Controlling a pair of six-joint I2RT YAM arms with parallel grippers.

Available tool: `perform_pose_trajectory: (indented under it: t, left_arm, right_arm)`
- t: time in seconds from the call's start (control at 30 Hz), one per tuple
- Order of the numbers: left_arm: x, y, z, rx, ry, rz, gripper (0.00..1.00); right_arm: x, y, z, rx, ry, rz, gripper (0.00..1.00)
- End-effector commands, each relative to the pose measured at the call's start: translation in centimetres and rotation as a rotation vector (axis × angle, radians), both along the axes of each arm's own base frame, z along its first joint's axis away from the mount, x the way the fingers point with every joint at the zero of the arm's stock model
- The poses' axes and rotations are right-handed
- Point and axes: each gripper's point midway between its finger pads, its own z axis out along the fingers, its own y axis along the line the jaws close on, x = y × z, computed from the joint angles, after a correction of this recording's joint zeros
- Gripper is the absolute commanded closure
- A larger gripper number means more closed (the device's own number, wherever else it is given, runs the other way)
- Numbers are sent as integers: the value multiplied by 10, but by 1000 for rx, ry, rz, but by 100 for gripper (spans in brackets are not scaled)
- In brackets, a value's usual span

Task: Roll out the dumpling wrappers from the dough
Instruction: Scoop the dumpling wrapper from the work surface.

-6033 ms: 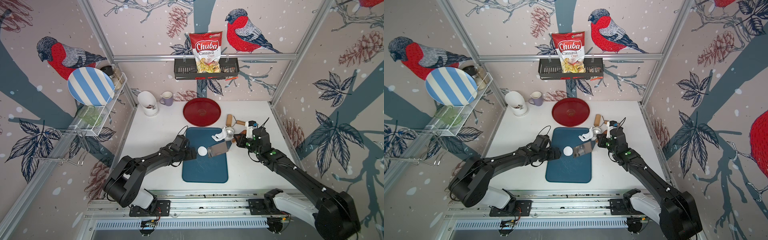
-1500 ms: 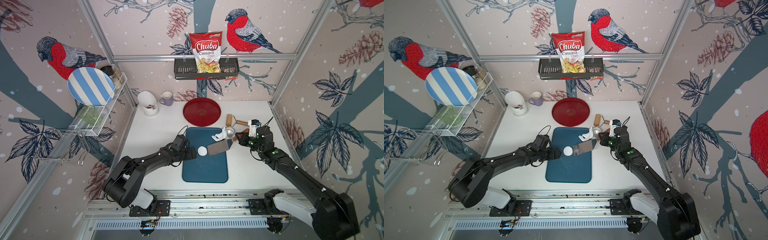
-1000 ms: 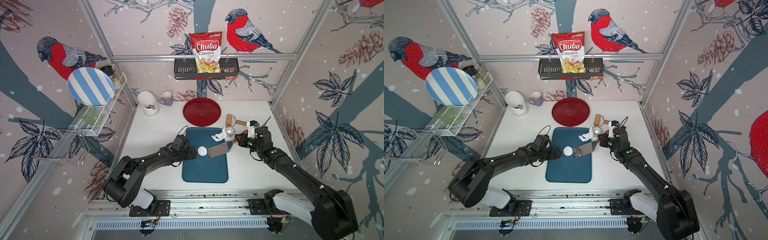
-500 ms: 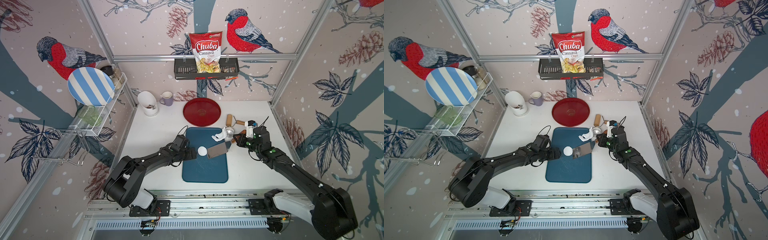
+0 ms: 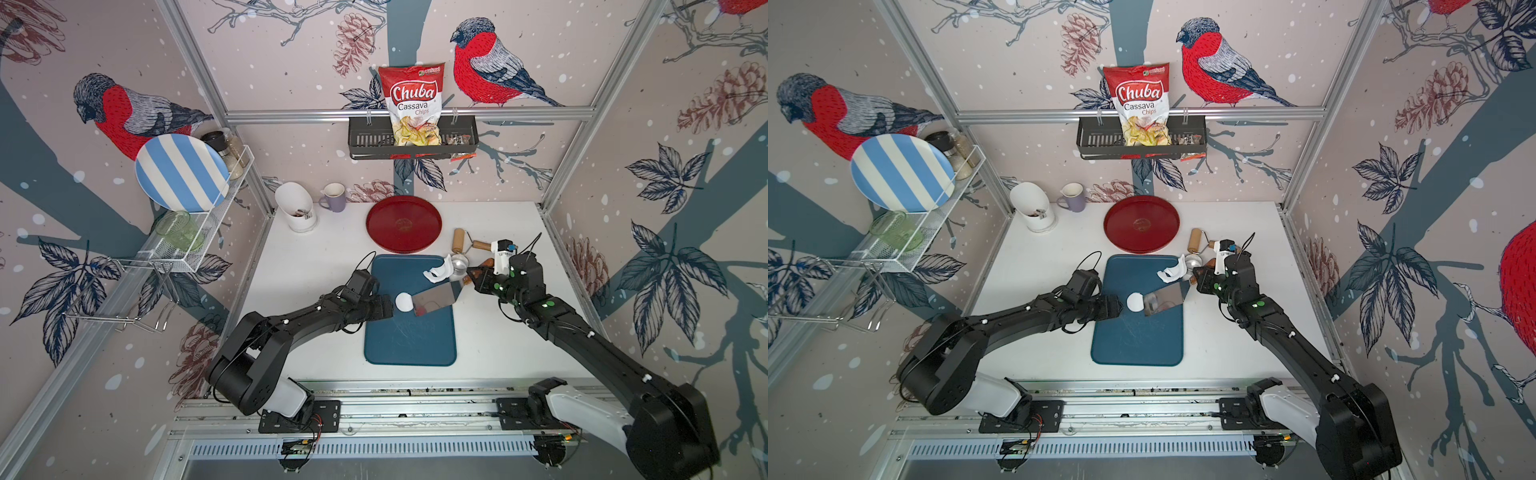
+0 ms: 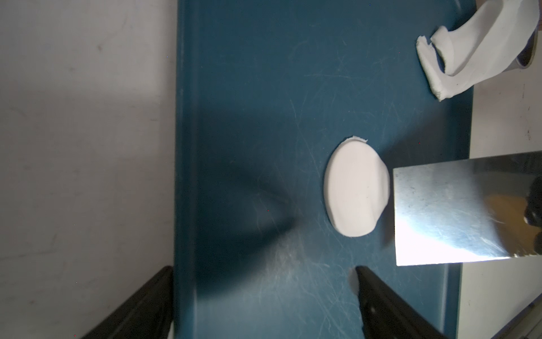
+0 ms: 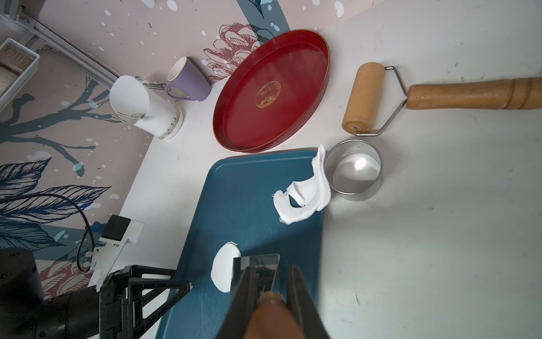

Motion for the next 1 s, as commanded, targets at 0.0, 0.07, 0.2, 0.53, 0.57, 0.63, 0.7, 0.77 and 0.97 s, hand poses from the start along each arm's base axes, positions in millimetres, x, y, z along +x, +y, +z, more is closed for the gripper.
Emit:
perform_pose_trajectory:
  t: [0.0,0.07,0.2,0.53,0.57,0.63,0.7,0.77,0.97]
  left_arm:
    - [5,-3,4,-14,-23,8,5]
    - [5,-3,5,-15,-23,9,5]
    - [6,-3,5,-15,-26,9,5]
    - [6,-4,5,-17,-24,8,5]
    - [6,-4,5,-17,-24,8,5]
    - [6,-4,5,-16,-24,8,5]
    - [6,-4,5,-17,-24,8,5]
    - [5,-4,4,-15,-22,7,5]
    - [6,-3,5,-16,-22,9,5]
  right_arm:
    - [4,1,16,31,-48,-8,100]
    - [6,-4,14,14,-47,-29,100]
    - [8,-10,7,-5,-42,-54,100]
    - [11,-8,-5,-15,-25,-43,100]
    - [11,-7,-5,-13,-26,-36,100]
    - [12,-5,-6,-9,-27,-30,100]
    - [12,-3,-6,-6,-30,-25,100]
    - [13,-1,-6,-3,-33,-19,100]
    - [13,3,-7,0,-40,-5,100]
